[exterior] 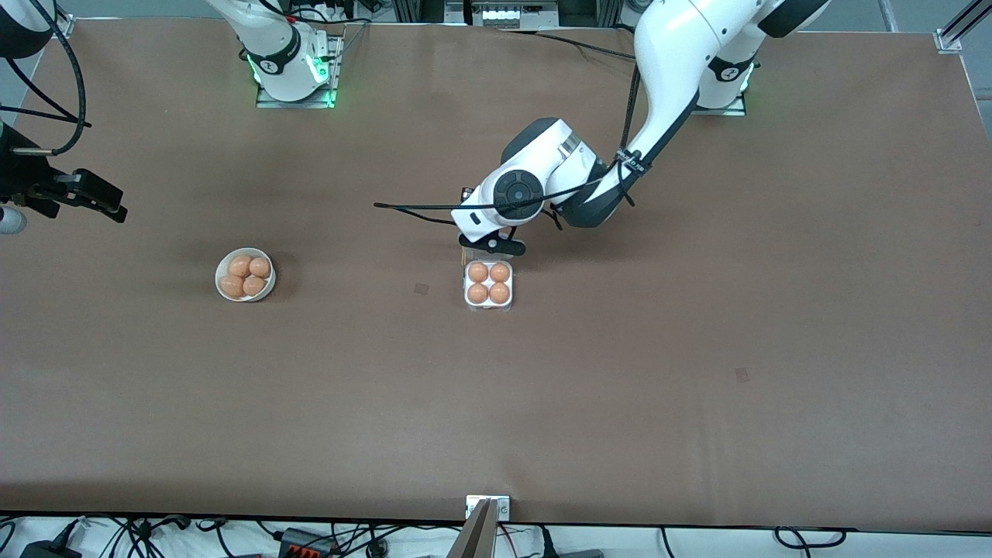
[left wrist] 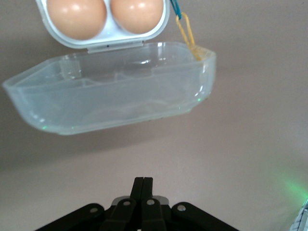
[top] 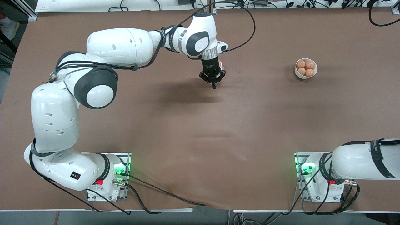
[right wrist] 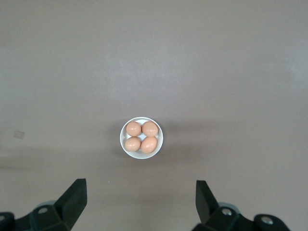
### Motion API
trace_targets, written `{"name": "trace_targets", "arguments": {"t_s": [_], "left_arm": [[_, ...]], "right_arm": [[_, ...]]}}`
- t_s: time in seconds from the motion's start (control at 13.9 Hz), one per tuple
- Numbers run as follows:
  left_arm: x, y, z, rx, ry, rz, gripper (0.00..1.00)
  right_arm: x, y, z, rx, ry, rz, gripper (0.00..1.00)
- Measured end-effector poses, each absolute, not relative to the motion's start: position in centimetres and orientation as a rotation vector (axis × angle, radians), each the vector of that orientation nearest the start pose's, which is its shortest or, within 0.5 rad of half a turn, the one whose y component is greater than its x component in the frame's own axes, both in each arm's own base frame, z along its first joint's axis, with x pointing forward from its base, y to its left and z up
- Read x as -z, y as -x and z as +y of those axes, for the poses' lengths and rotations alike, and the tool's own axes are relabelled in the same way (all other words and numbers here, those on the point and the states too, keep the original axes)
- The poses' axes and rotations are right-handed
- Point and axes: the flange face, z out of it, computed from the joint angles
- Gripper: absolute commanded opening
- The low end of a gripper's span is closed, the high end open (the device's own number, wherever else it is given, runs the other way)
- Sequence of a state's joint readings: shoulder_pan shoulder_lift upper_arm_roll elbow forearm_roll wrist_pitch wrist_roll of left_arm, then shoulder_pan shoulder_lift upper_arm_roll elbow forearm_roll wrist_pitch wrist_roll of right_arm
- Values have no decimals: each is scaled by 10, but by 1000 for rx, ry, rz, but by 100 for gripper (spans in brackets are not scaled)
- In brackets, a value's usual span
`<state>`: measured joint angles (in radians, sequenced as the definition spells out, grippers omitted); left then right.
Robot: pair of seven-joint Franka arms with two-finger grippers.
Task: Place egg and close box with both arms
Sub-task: 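Swing the lid over the eggs with the left gripper to close it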
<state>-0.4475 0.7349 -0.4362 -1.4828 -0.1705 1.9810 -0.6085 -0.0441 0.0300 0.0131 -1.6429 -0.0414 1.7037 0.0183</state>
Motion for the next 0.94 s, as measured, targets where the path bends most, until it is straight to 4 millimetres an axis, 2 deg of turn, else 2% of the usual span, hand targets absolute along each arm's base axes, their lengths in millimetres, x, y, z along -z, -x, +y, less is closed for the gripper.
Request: {"name": "trace_targets", "arguments": {"t_s": [0.29,0.72,0.94], "left_arm": [[-267,-489,-504,-633,3269,182,0],[-244,-506,-502,-612,3261,174,0],[-255,-522,-506,-570,3302,158,0]], "right_arm": [[-585,-573,-22,49,3181,71,100],[-585,-573,-20,50,3181,67,100],[-585,-573,-20,50,3181,67,100]]}}
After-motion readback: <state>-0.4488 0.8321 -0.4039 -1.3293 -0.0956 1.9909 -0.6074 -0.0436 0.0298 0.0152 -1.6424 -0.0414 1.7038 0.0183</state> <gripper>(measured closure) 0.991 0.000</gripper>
